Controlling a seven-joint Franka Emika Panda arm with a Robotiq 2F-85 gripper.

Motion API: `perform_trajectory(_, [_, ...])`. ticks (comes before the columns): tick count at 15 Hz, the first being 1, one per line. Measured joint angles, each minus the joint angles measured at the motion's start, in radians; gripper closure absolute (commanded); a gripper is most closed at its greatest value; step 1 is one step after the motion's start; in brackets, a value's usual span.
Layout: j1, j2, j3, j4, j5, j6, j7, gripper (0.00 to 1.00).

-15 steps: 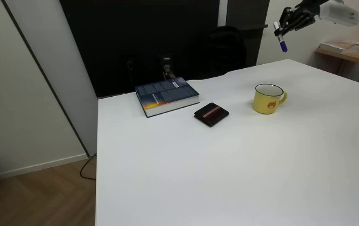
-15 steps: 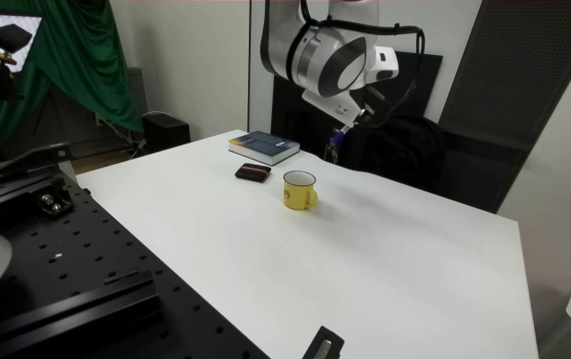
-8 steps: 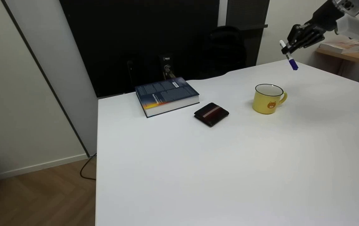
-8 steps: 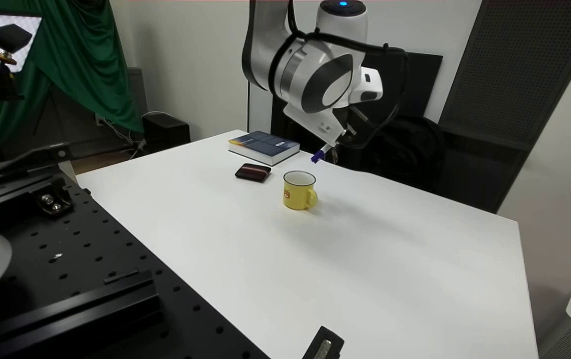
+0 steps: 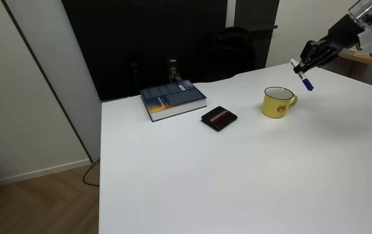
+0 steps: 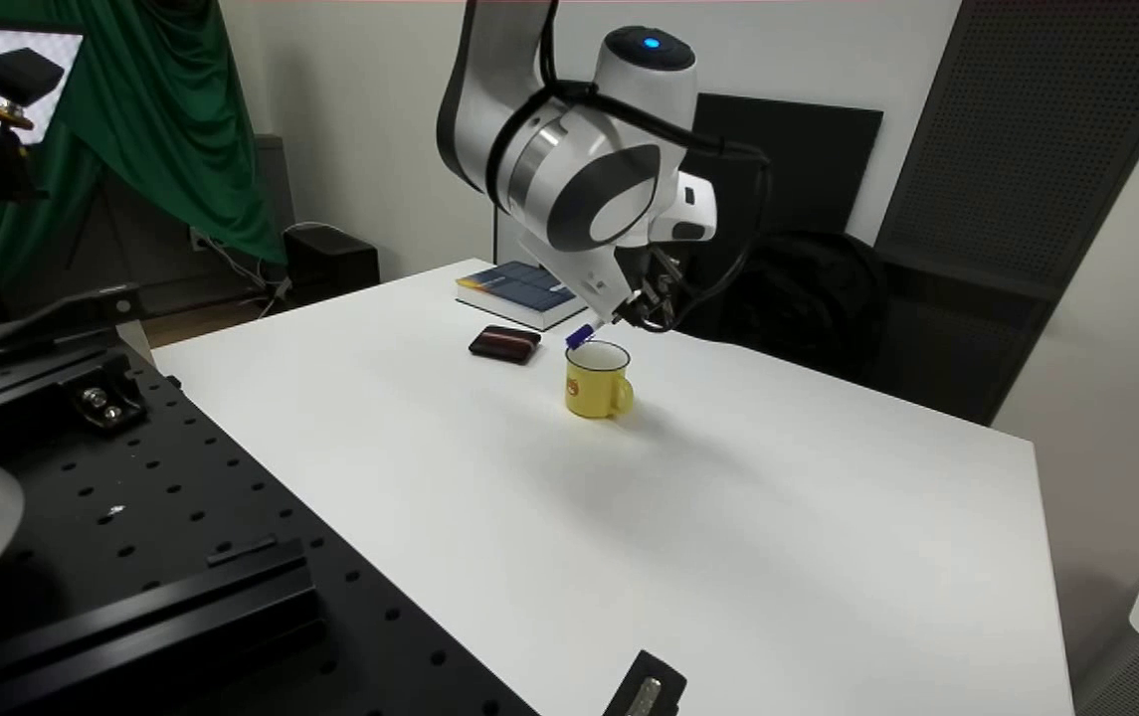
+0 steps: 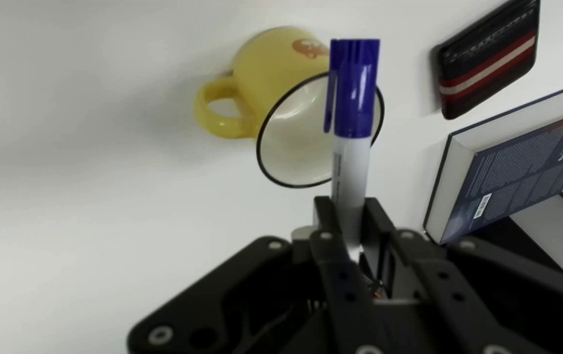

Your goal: Put the marker in the cup

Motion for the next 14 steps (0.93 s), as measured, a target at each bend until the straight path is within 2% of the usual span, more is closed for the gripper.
perform_trajectory(7, [-0.005,0.044,0.012,0.003,-0.003,0.002,0.000,0.96])
perform_trajectory(14, [-0.056,0.112,0.089,0.157,-0.039,0.002,0.000,0.96])
